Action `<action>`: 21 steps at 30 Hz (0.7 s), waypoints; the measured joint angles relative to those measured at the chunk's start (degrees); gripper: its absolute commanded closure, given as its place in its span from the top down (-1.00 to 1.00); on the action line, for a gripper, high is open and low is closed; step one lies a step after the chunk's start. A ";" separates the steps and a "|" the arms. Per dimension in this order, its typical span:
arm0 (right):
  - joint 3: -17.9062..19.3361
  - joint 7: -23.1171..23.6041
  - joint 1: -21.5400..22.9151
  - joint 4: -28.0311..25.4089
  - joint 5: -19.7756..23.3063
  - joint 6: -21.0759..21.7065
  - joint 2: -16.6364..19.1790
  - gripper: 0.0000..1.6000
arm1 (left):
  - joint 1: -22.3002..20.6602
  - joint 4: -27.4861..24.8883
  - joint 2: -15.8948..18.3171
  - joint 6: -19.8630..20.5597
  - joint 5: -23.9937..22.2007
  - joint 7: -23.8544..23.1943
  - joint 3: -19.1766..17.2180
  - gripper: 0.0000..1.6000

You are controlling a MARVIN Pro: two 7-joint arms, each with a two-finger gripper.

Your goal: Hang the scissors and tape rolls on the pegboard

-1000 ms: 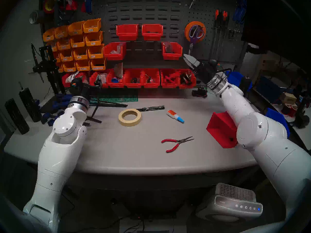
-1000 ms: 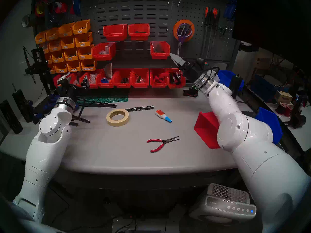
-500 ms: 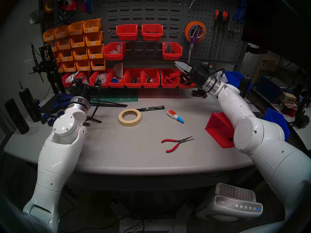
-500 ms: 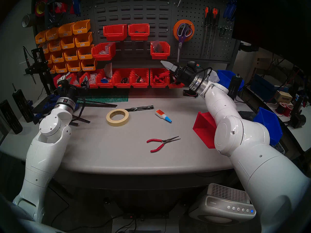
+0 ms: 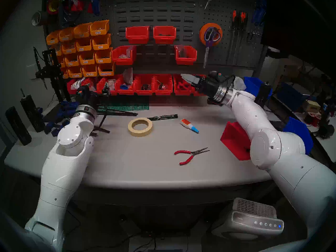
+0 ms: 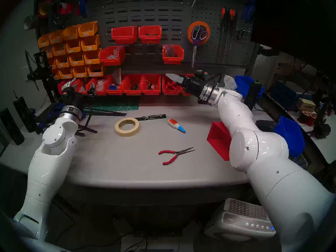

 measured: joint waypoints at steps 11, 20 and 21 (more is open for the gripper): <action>-2.50 -1.33 -1.47 -3.07 -0.81 1.58 -0.26 1.00 | 0.02 0.03 0.01 0.06 0.01 -0.01 0.00 1.00; -4.15 -2.65 -3.33 -6.99 -1.02 3.00 -0.39 1.00 | 0.03 0.03 0.01 0.10 0.01 -0.02 0.00 1.00; -4.27 -2.77 -3.50 -7.35 -1.02 3.13 -0.40 1.00 | 0.03 0.03 0.01 0.10 0.01 -0.03 0.00 1.00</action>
